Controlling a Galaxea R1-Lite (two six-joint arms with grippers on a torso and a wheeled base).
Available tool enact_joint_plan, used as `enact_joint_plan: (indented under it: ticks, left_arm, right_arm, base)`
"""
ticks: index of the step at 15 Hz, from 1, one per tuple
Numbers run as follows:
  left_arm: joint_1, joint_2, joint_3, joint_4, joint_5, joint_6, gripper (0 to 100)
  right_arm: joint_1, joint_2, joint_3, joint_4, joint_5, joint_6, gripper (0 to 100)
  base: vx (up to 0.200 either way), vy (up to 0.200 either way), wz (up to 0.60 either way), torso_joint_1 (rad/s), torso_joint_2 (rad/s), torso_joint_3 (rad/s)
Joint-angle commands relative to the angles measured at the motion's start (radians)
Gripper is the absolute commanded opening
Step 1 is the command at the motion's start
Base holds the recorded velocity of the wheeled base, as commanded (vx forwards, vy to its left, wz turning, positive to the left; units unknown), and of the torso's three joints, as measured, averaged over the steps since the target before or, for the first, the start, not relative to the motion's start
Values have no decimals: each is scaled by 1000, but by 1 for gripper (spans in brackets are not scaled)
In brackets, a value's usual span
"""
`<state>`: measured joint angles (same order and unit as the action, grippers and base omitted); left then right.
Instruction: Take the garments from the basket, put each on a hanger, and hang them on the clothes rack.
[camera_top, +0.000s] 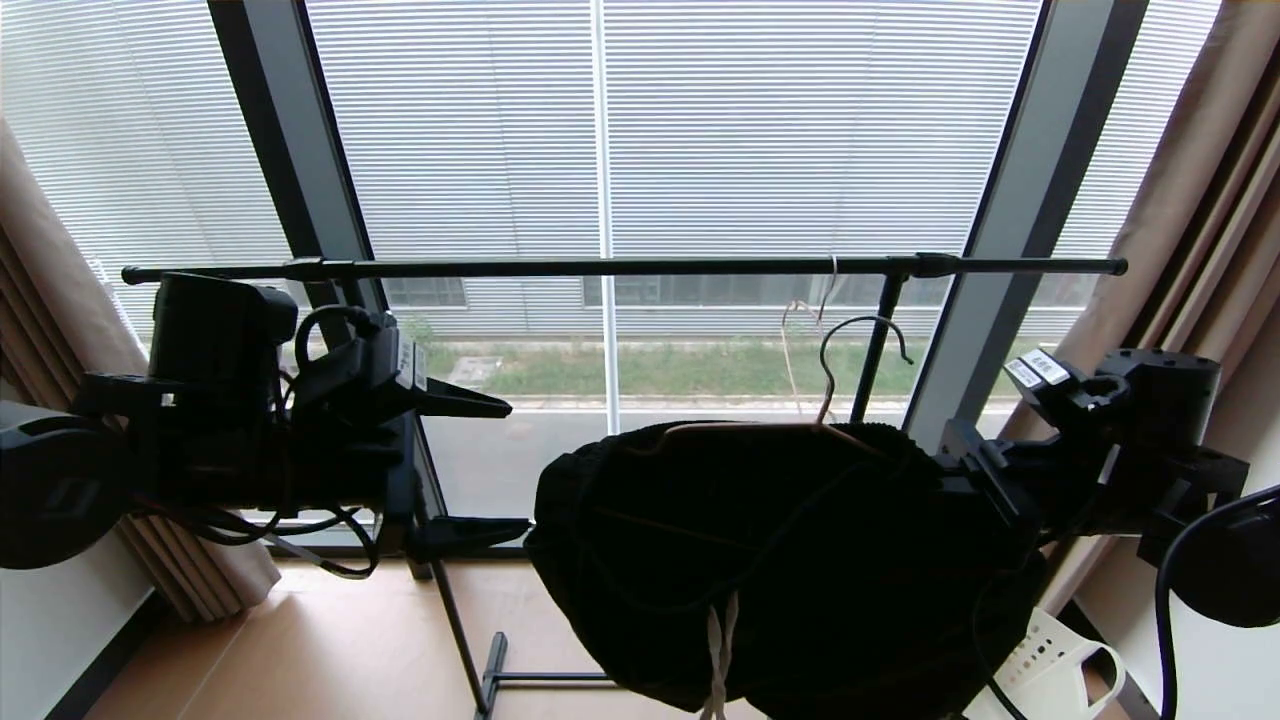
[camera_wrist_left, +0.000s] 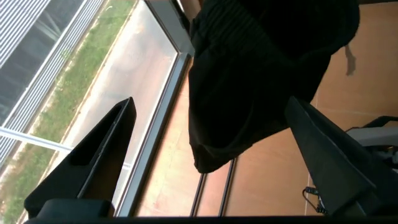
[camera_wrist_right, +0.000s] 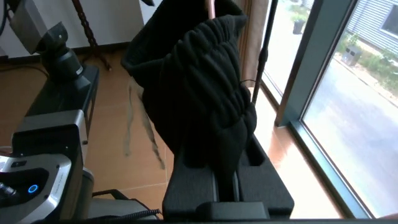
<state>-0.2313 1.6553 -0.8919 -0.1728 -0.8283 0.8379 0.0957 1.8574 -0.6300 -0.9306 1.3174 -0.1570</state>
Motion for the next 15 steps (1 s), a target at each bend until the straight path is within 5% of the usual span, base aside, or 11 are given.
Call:
enact_joint_plan:
  ticks: [1, 8, 15]
  left_arm:
    - [-20, 38, -12, -1, 0, 1, 100]
    - [-102, 80, -88, 1, 8, -16, 100]
    - [-194, 119, -147, 1, 38, -112, 100]
  right_arm:
    - [1, -23, 6, 0, 11, -3, 0]
    - [21, -72, 32, 1, 46, -3, 0]
    - [73, -69, 44, 1, 43, -3, 0]
  base:
    - [0, 0, 0, 0, 0, 0]
    - [0, 0, 0, 0, 0, 0]
    - [0, 0, 0, 0, 0, 0]
